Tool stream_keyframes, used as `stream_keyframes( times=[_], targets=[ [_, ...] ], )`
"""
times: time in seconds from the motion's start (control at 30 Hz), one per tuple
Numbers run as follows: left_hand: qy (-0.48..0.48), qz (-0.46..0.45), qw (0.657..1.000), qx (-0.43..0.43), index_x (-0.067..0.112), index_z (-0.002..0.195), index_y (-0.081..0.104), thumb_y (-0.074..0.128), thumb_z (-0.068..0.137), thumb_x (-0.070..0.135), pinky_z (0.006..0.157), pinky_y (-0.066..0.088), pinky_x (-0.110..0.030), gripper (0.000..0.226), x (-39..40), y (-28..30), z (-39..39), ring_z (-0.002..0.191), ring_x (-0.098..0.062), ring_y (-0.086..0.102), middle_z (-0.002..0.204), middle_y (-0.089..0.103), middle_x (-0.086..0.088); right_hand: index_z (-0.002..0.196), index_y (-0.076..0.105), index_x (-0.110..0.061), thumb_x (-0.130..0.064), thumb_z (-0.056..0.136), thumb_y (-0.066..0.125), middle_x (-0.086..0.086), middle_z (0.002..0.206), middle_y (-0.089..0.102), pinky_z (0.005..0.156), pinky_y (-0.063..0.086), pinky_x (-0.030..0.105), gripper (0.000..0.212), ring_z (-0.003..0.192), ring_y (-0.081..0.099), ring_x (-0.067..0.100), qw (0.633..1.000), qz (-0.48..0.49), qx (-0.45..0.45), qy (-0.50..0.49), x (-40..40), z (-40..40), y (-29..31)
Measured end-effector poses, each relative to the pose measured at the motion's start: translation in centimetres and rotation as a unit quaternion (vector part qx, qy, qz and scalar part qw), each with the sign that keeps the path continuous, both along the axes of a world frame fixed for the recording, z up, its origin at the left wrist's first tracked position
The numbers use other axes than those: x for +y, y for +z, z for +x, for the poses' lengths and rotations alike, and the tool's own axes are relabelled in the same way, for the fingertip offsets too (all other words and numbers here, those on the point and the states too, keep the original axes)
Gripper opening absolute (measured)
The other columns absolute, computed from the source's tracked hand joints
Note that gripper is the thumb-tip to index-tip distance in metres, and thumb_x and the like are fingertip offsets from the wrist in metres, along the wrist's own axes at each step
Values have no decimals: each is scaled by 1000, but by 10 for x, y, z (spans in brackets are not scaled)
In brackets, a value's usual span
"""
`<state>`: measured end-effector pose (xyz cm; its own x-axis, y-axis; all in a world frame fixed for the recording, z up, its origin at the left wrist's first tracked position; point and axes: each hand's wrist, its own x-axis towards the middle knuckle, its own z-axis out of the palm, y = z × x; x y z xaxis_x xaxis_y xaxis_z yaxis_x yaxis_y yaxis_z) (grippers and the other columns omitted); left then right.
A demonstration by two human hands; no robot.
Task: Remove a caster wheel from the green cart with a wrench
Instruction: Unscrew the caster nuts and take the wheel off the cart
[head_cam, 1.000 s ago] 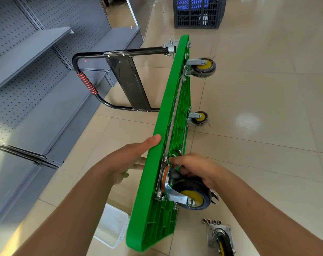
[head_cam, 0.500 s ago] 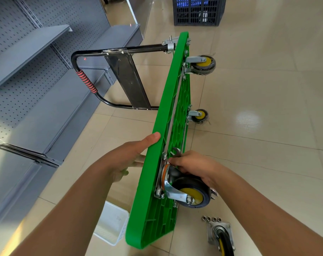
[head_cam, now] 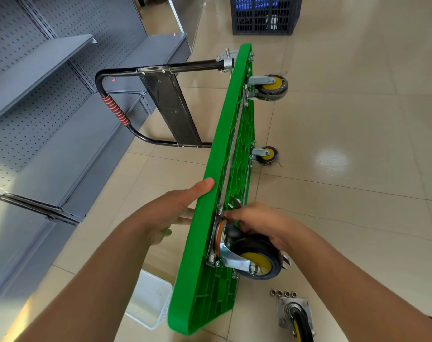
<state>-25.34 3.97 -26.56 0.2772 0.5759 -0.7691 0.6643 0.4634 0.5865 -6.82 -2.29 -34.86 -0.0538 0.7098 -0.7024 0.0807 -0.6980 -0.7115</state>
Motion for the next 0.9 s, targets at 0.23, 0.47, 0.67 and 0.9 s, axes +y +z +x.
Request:
stream_keyframes(
  times=[0.23,0.47,0.67,0.9],
  targets=[
    [-5,4,1000,2,42,109,74,56,51,100,118,9,-68,84,-1,0,-1,118,-24,53,111,77,5,90,67,-10,-29,91,71,12,83,67,75,48,37,19,75,61,26,1000,26,-1,16,1,-1,-3],
    [-9,4,1000,-4,42,111,72,56,52,99,118,9,-68,84,-1,1,0,116,-23,53,112,77,4,94,69,-9,-40,85,71,9,80,70,75,51,40,33,73,64,25,998,21,2,59,3,1,4],
    [-5,14,1000,-11,42,109,73,55,56,97,117,9,-68,78,0,2,-2,108,-18,55,105,78,9,87,67,-10,-37,87,71,8,75,68,73,48,36,28,68,62,24,998,19,8,51,5,-1,1],
    [-8,25,1000,-15,39,111,72,49,61,90,117,13,-63,75,-1,3,0,95,-5,55,96,78,13,95,68,-9,-33,97,63,6,72,71,61,52,30,24,60,65,20,996,-14,76,37,0,2,1]
  ],
)
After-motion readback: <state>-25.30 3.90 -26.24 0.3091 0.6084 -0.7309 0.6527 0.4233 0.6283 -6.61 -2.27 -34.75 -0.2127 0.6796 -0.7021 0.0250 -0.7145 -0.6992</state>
